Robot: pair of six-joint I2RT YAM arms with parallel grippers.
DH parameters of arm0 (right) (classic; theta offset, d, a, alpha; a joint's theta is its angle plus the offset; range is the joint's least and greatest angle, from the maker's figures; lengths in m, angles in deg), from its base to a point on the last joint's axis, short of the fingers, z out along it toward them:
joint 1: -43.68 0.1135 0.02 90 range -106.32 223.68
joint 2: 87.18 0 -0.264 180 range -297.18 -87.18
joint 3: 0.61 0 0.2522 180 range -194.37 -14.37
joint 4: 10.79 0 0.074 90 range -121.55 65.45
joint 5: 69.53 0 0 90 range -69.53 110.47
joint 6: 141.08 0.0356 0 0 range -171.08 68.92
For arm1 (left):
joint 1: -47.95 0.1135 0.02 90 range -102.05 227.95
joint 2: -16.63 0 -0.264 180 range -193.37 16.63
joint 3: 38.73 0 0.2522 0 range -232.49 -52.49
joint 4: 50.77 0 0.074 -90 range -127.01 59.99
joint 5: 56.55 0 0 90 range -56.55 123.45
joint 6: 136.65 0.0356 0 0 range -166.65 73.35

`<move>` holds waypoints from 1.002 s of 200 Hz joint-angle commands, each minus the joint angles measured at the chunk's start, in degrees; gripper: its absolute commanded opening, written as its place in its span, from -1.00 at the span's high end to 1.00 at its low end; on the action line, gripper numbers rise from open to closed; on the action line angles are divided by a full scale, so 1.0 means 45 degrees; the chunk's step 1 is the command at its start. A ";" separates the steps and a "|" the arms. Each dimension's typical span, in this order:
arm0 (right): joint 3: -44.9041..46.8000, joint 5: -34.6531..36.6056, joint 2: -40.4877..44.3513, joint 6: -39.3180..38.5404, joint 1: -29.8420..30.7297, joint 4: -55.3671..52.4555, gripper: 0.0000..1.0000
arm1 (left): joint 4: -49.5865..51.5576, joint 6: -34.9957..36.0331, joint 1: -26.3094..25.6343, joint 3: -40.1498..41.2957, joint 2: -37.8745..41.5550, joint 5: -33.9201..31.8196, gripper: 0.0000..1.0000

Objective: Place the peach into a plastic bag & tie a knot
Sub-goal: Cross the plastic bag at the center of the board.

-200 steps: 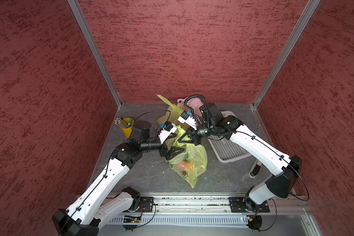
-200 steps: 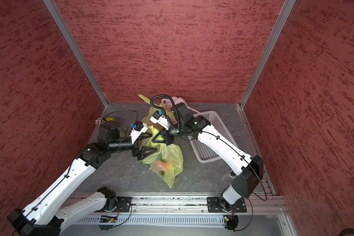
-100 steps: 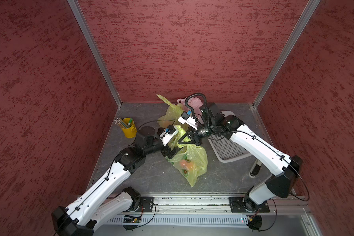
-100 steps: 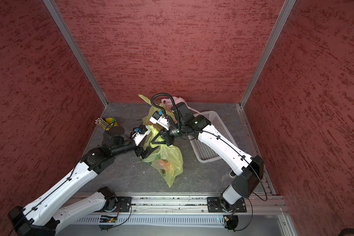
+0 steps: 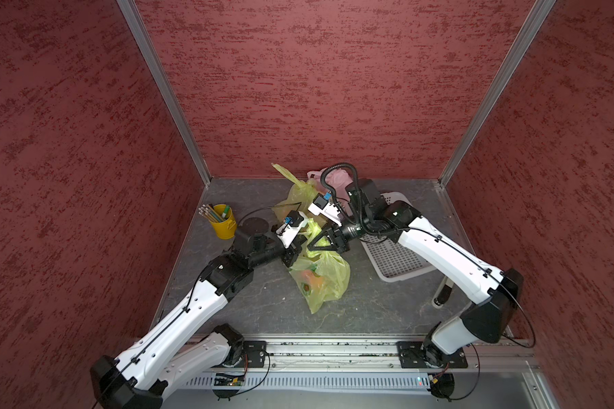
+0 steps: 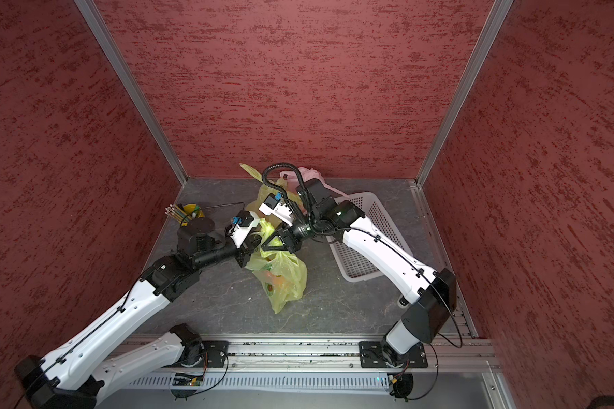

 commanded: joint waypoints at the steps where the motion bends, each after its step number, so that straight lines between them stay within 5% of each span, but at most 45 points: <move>1: 0.0259 0.0141 0.0431 -0.0089 0.0041 -0.0382 0.80 | 0.0163 -0.0318 0.0270 -0.0506 0.0175 -0.0346 1.00; 40: 0.0392 0.1238 0.0195 0.0094 0.0060 -0.0480 0.73 | 0.1288 -0.0613 0.0252 -0.1514 -0.0170 -0.0185 1.00; 72: 0.0251 0.2782 0.0086 0.0666 0.0062 -0.0073 0.87 | 0.2103 -0.1016 0.0121 -0.2182 -0.0491 -0.0092 1.00; 150: -0.1901 0.8826 -0.1576 0.1748 0.0085 -0.1322 1.00 | 0.4068 -0.2244 0.0007 -0.3099 -0.0968 -0.1085 1.00; 200: -0.3065 1.0727 -0.2477 0.2692 0.0819 0.0116 1.00 | 0.0584 -0.6110 -0.0316 -0.1622 -0.0990 0.0282 1.00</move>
